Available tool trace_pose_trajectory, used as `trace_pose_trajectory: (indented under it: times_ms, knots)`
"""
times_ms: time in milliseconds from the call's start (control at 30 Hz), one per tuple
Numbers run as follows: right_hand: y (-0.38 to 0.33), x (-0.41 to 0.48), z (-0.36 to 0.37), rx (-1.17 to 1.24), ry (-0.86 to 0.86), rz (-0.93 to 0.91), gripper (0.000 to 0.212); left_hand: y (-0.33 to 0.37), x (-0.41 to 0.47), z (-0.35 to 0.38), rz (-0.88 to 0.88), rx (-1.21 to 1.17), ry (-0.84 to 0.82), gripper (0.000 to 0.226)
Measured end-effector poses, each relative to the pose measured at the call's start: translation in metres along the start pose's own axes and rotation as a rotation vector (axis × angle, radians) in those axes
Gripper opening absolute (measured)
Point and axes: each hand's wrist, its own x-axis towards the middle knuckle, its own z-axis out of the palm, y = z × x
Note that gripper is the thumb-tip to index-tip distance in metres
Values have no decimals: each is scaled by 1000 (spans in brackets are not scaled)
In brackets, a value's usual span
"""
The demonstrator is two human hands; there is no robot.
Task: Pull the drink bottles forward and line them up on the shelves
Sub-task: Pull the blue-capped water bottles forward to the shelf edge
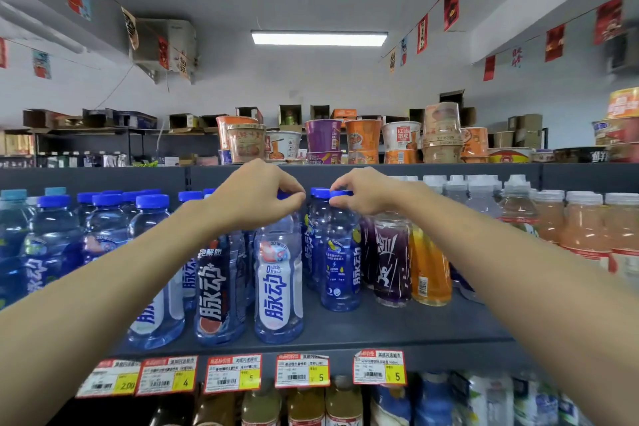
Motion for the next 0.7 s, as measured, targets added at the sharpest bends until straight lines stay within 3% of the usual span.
trace_pose_trajectory:
  times_ms: [267, 433, 533, 700]
  knots:
    - [21, -30, -19, -47, 40, -37, 44, 15, 73, 15, -14, 10, -259, 27]
    - [26, -32, -15, -15, 82, -23, 47, 17, 113, 53, -174, 369, -611, 69]
    - [25, -28, -12, -30, 81, -10, 51, 24, 122, 69, -227, 512, -773, 79]
    - [28, -29, -10, -14, 88, 2, 53, 32, 127, 73, -198, 501, -801, 49]
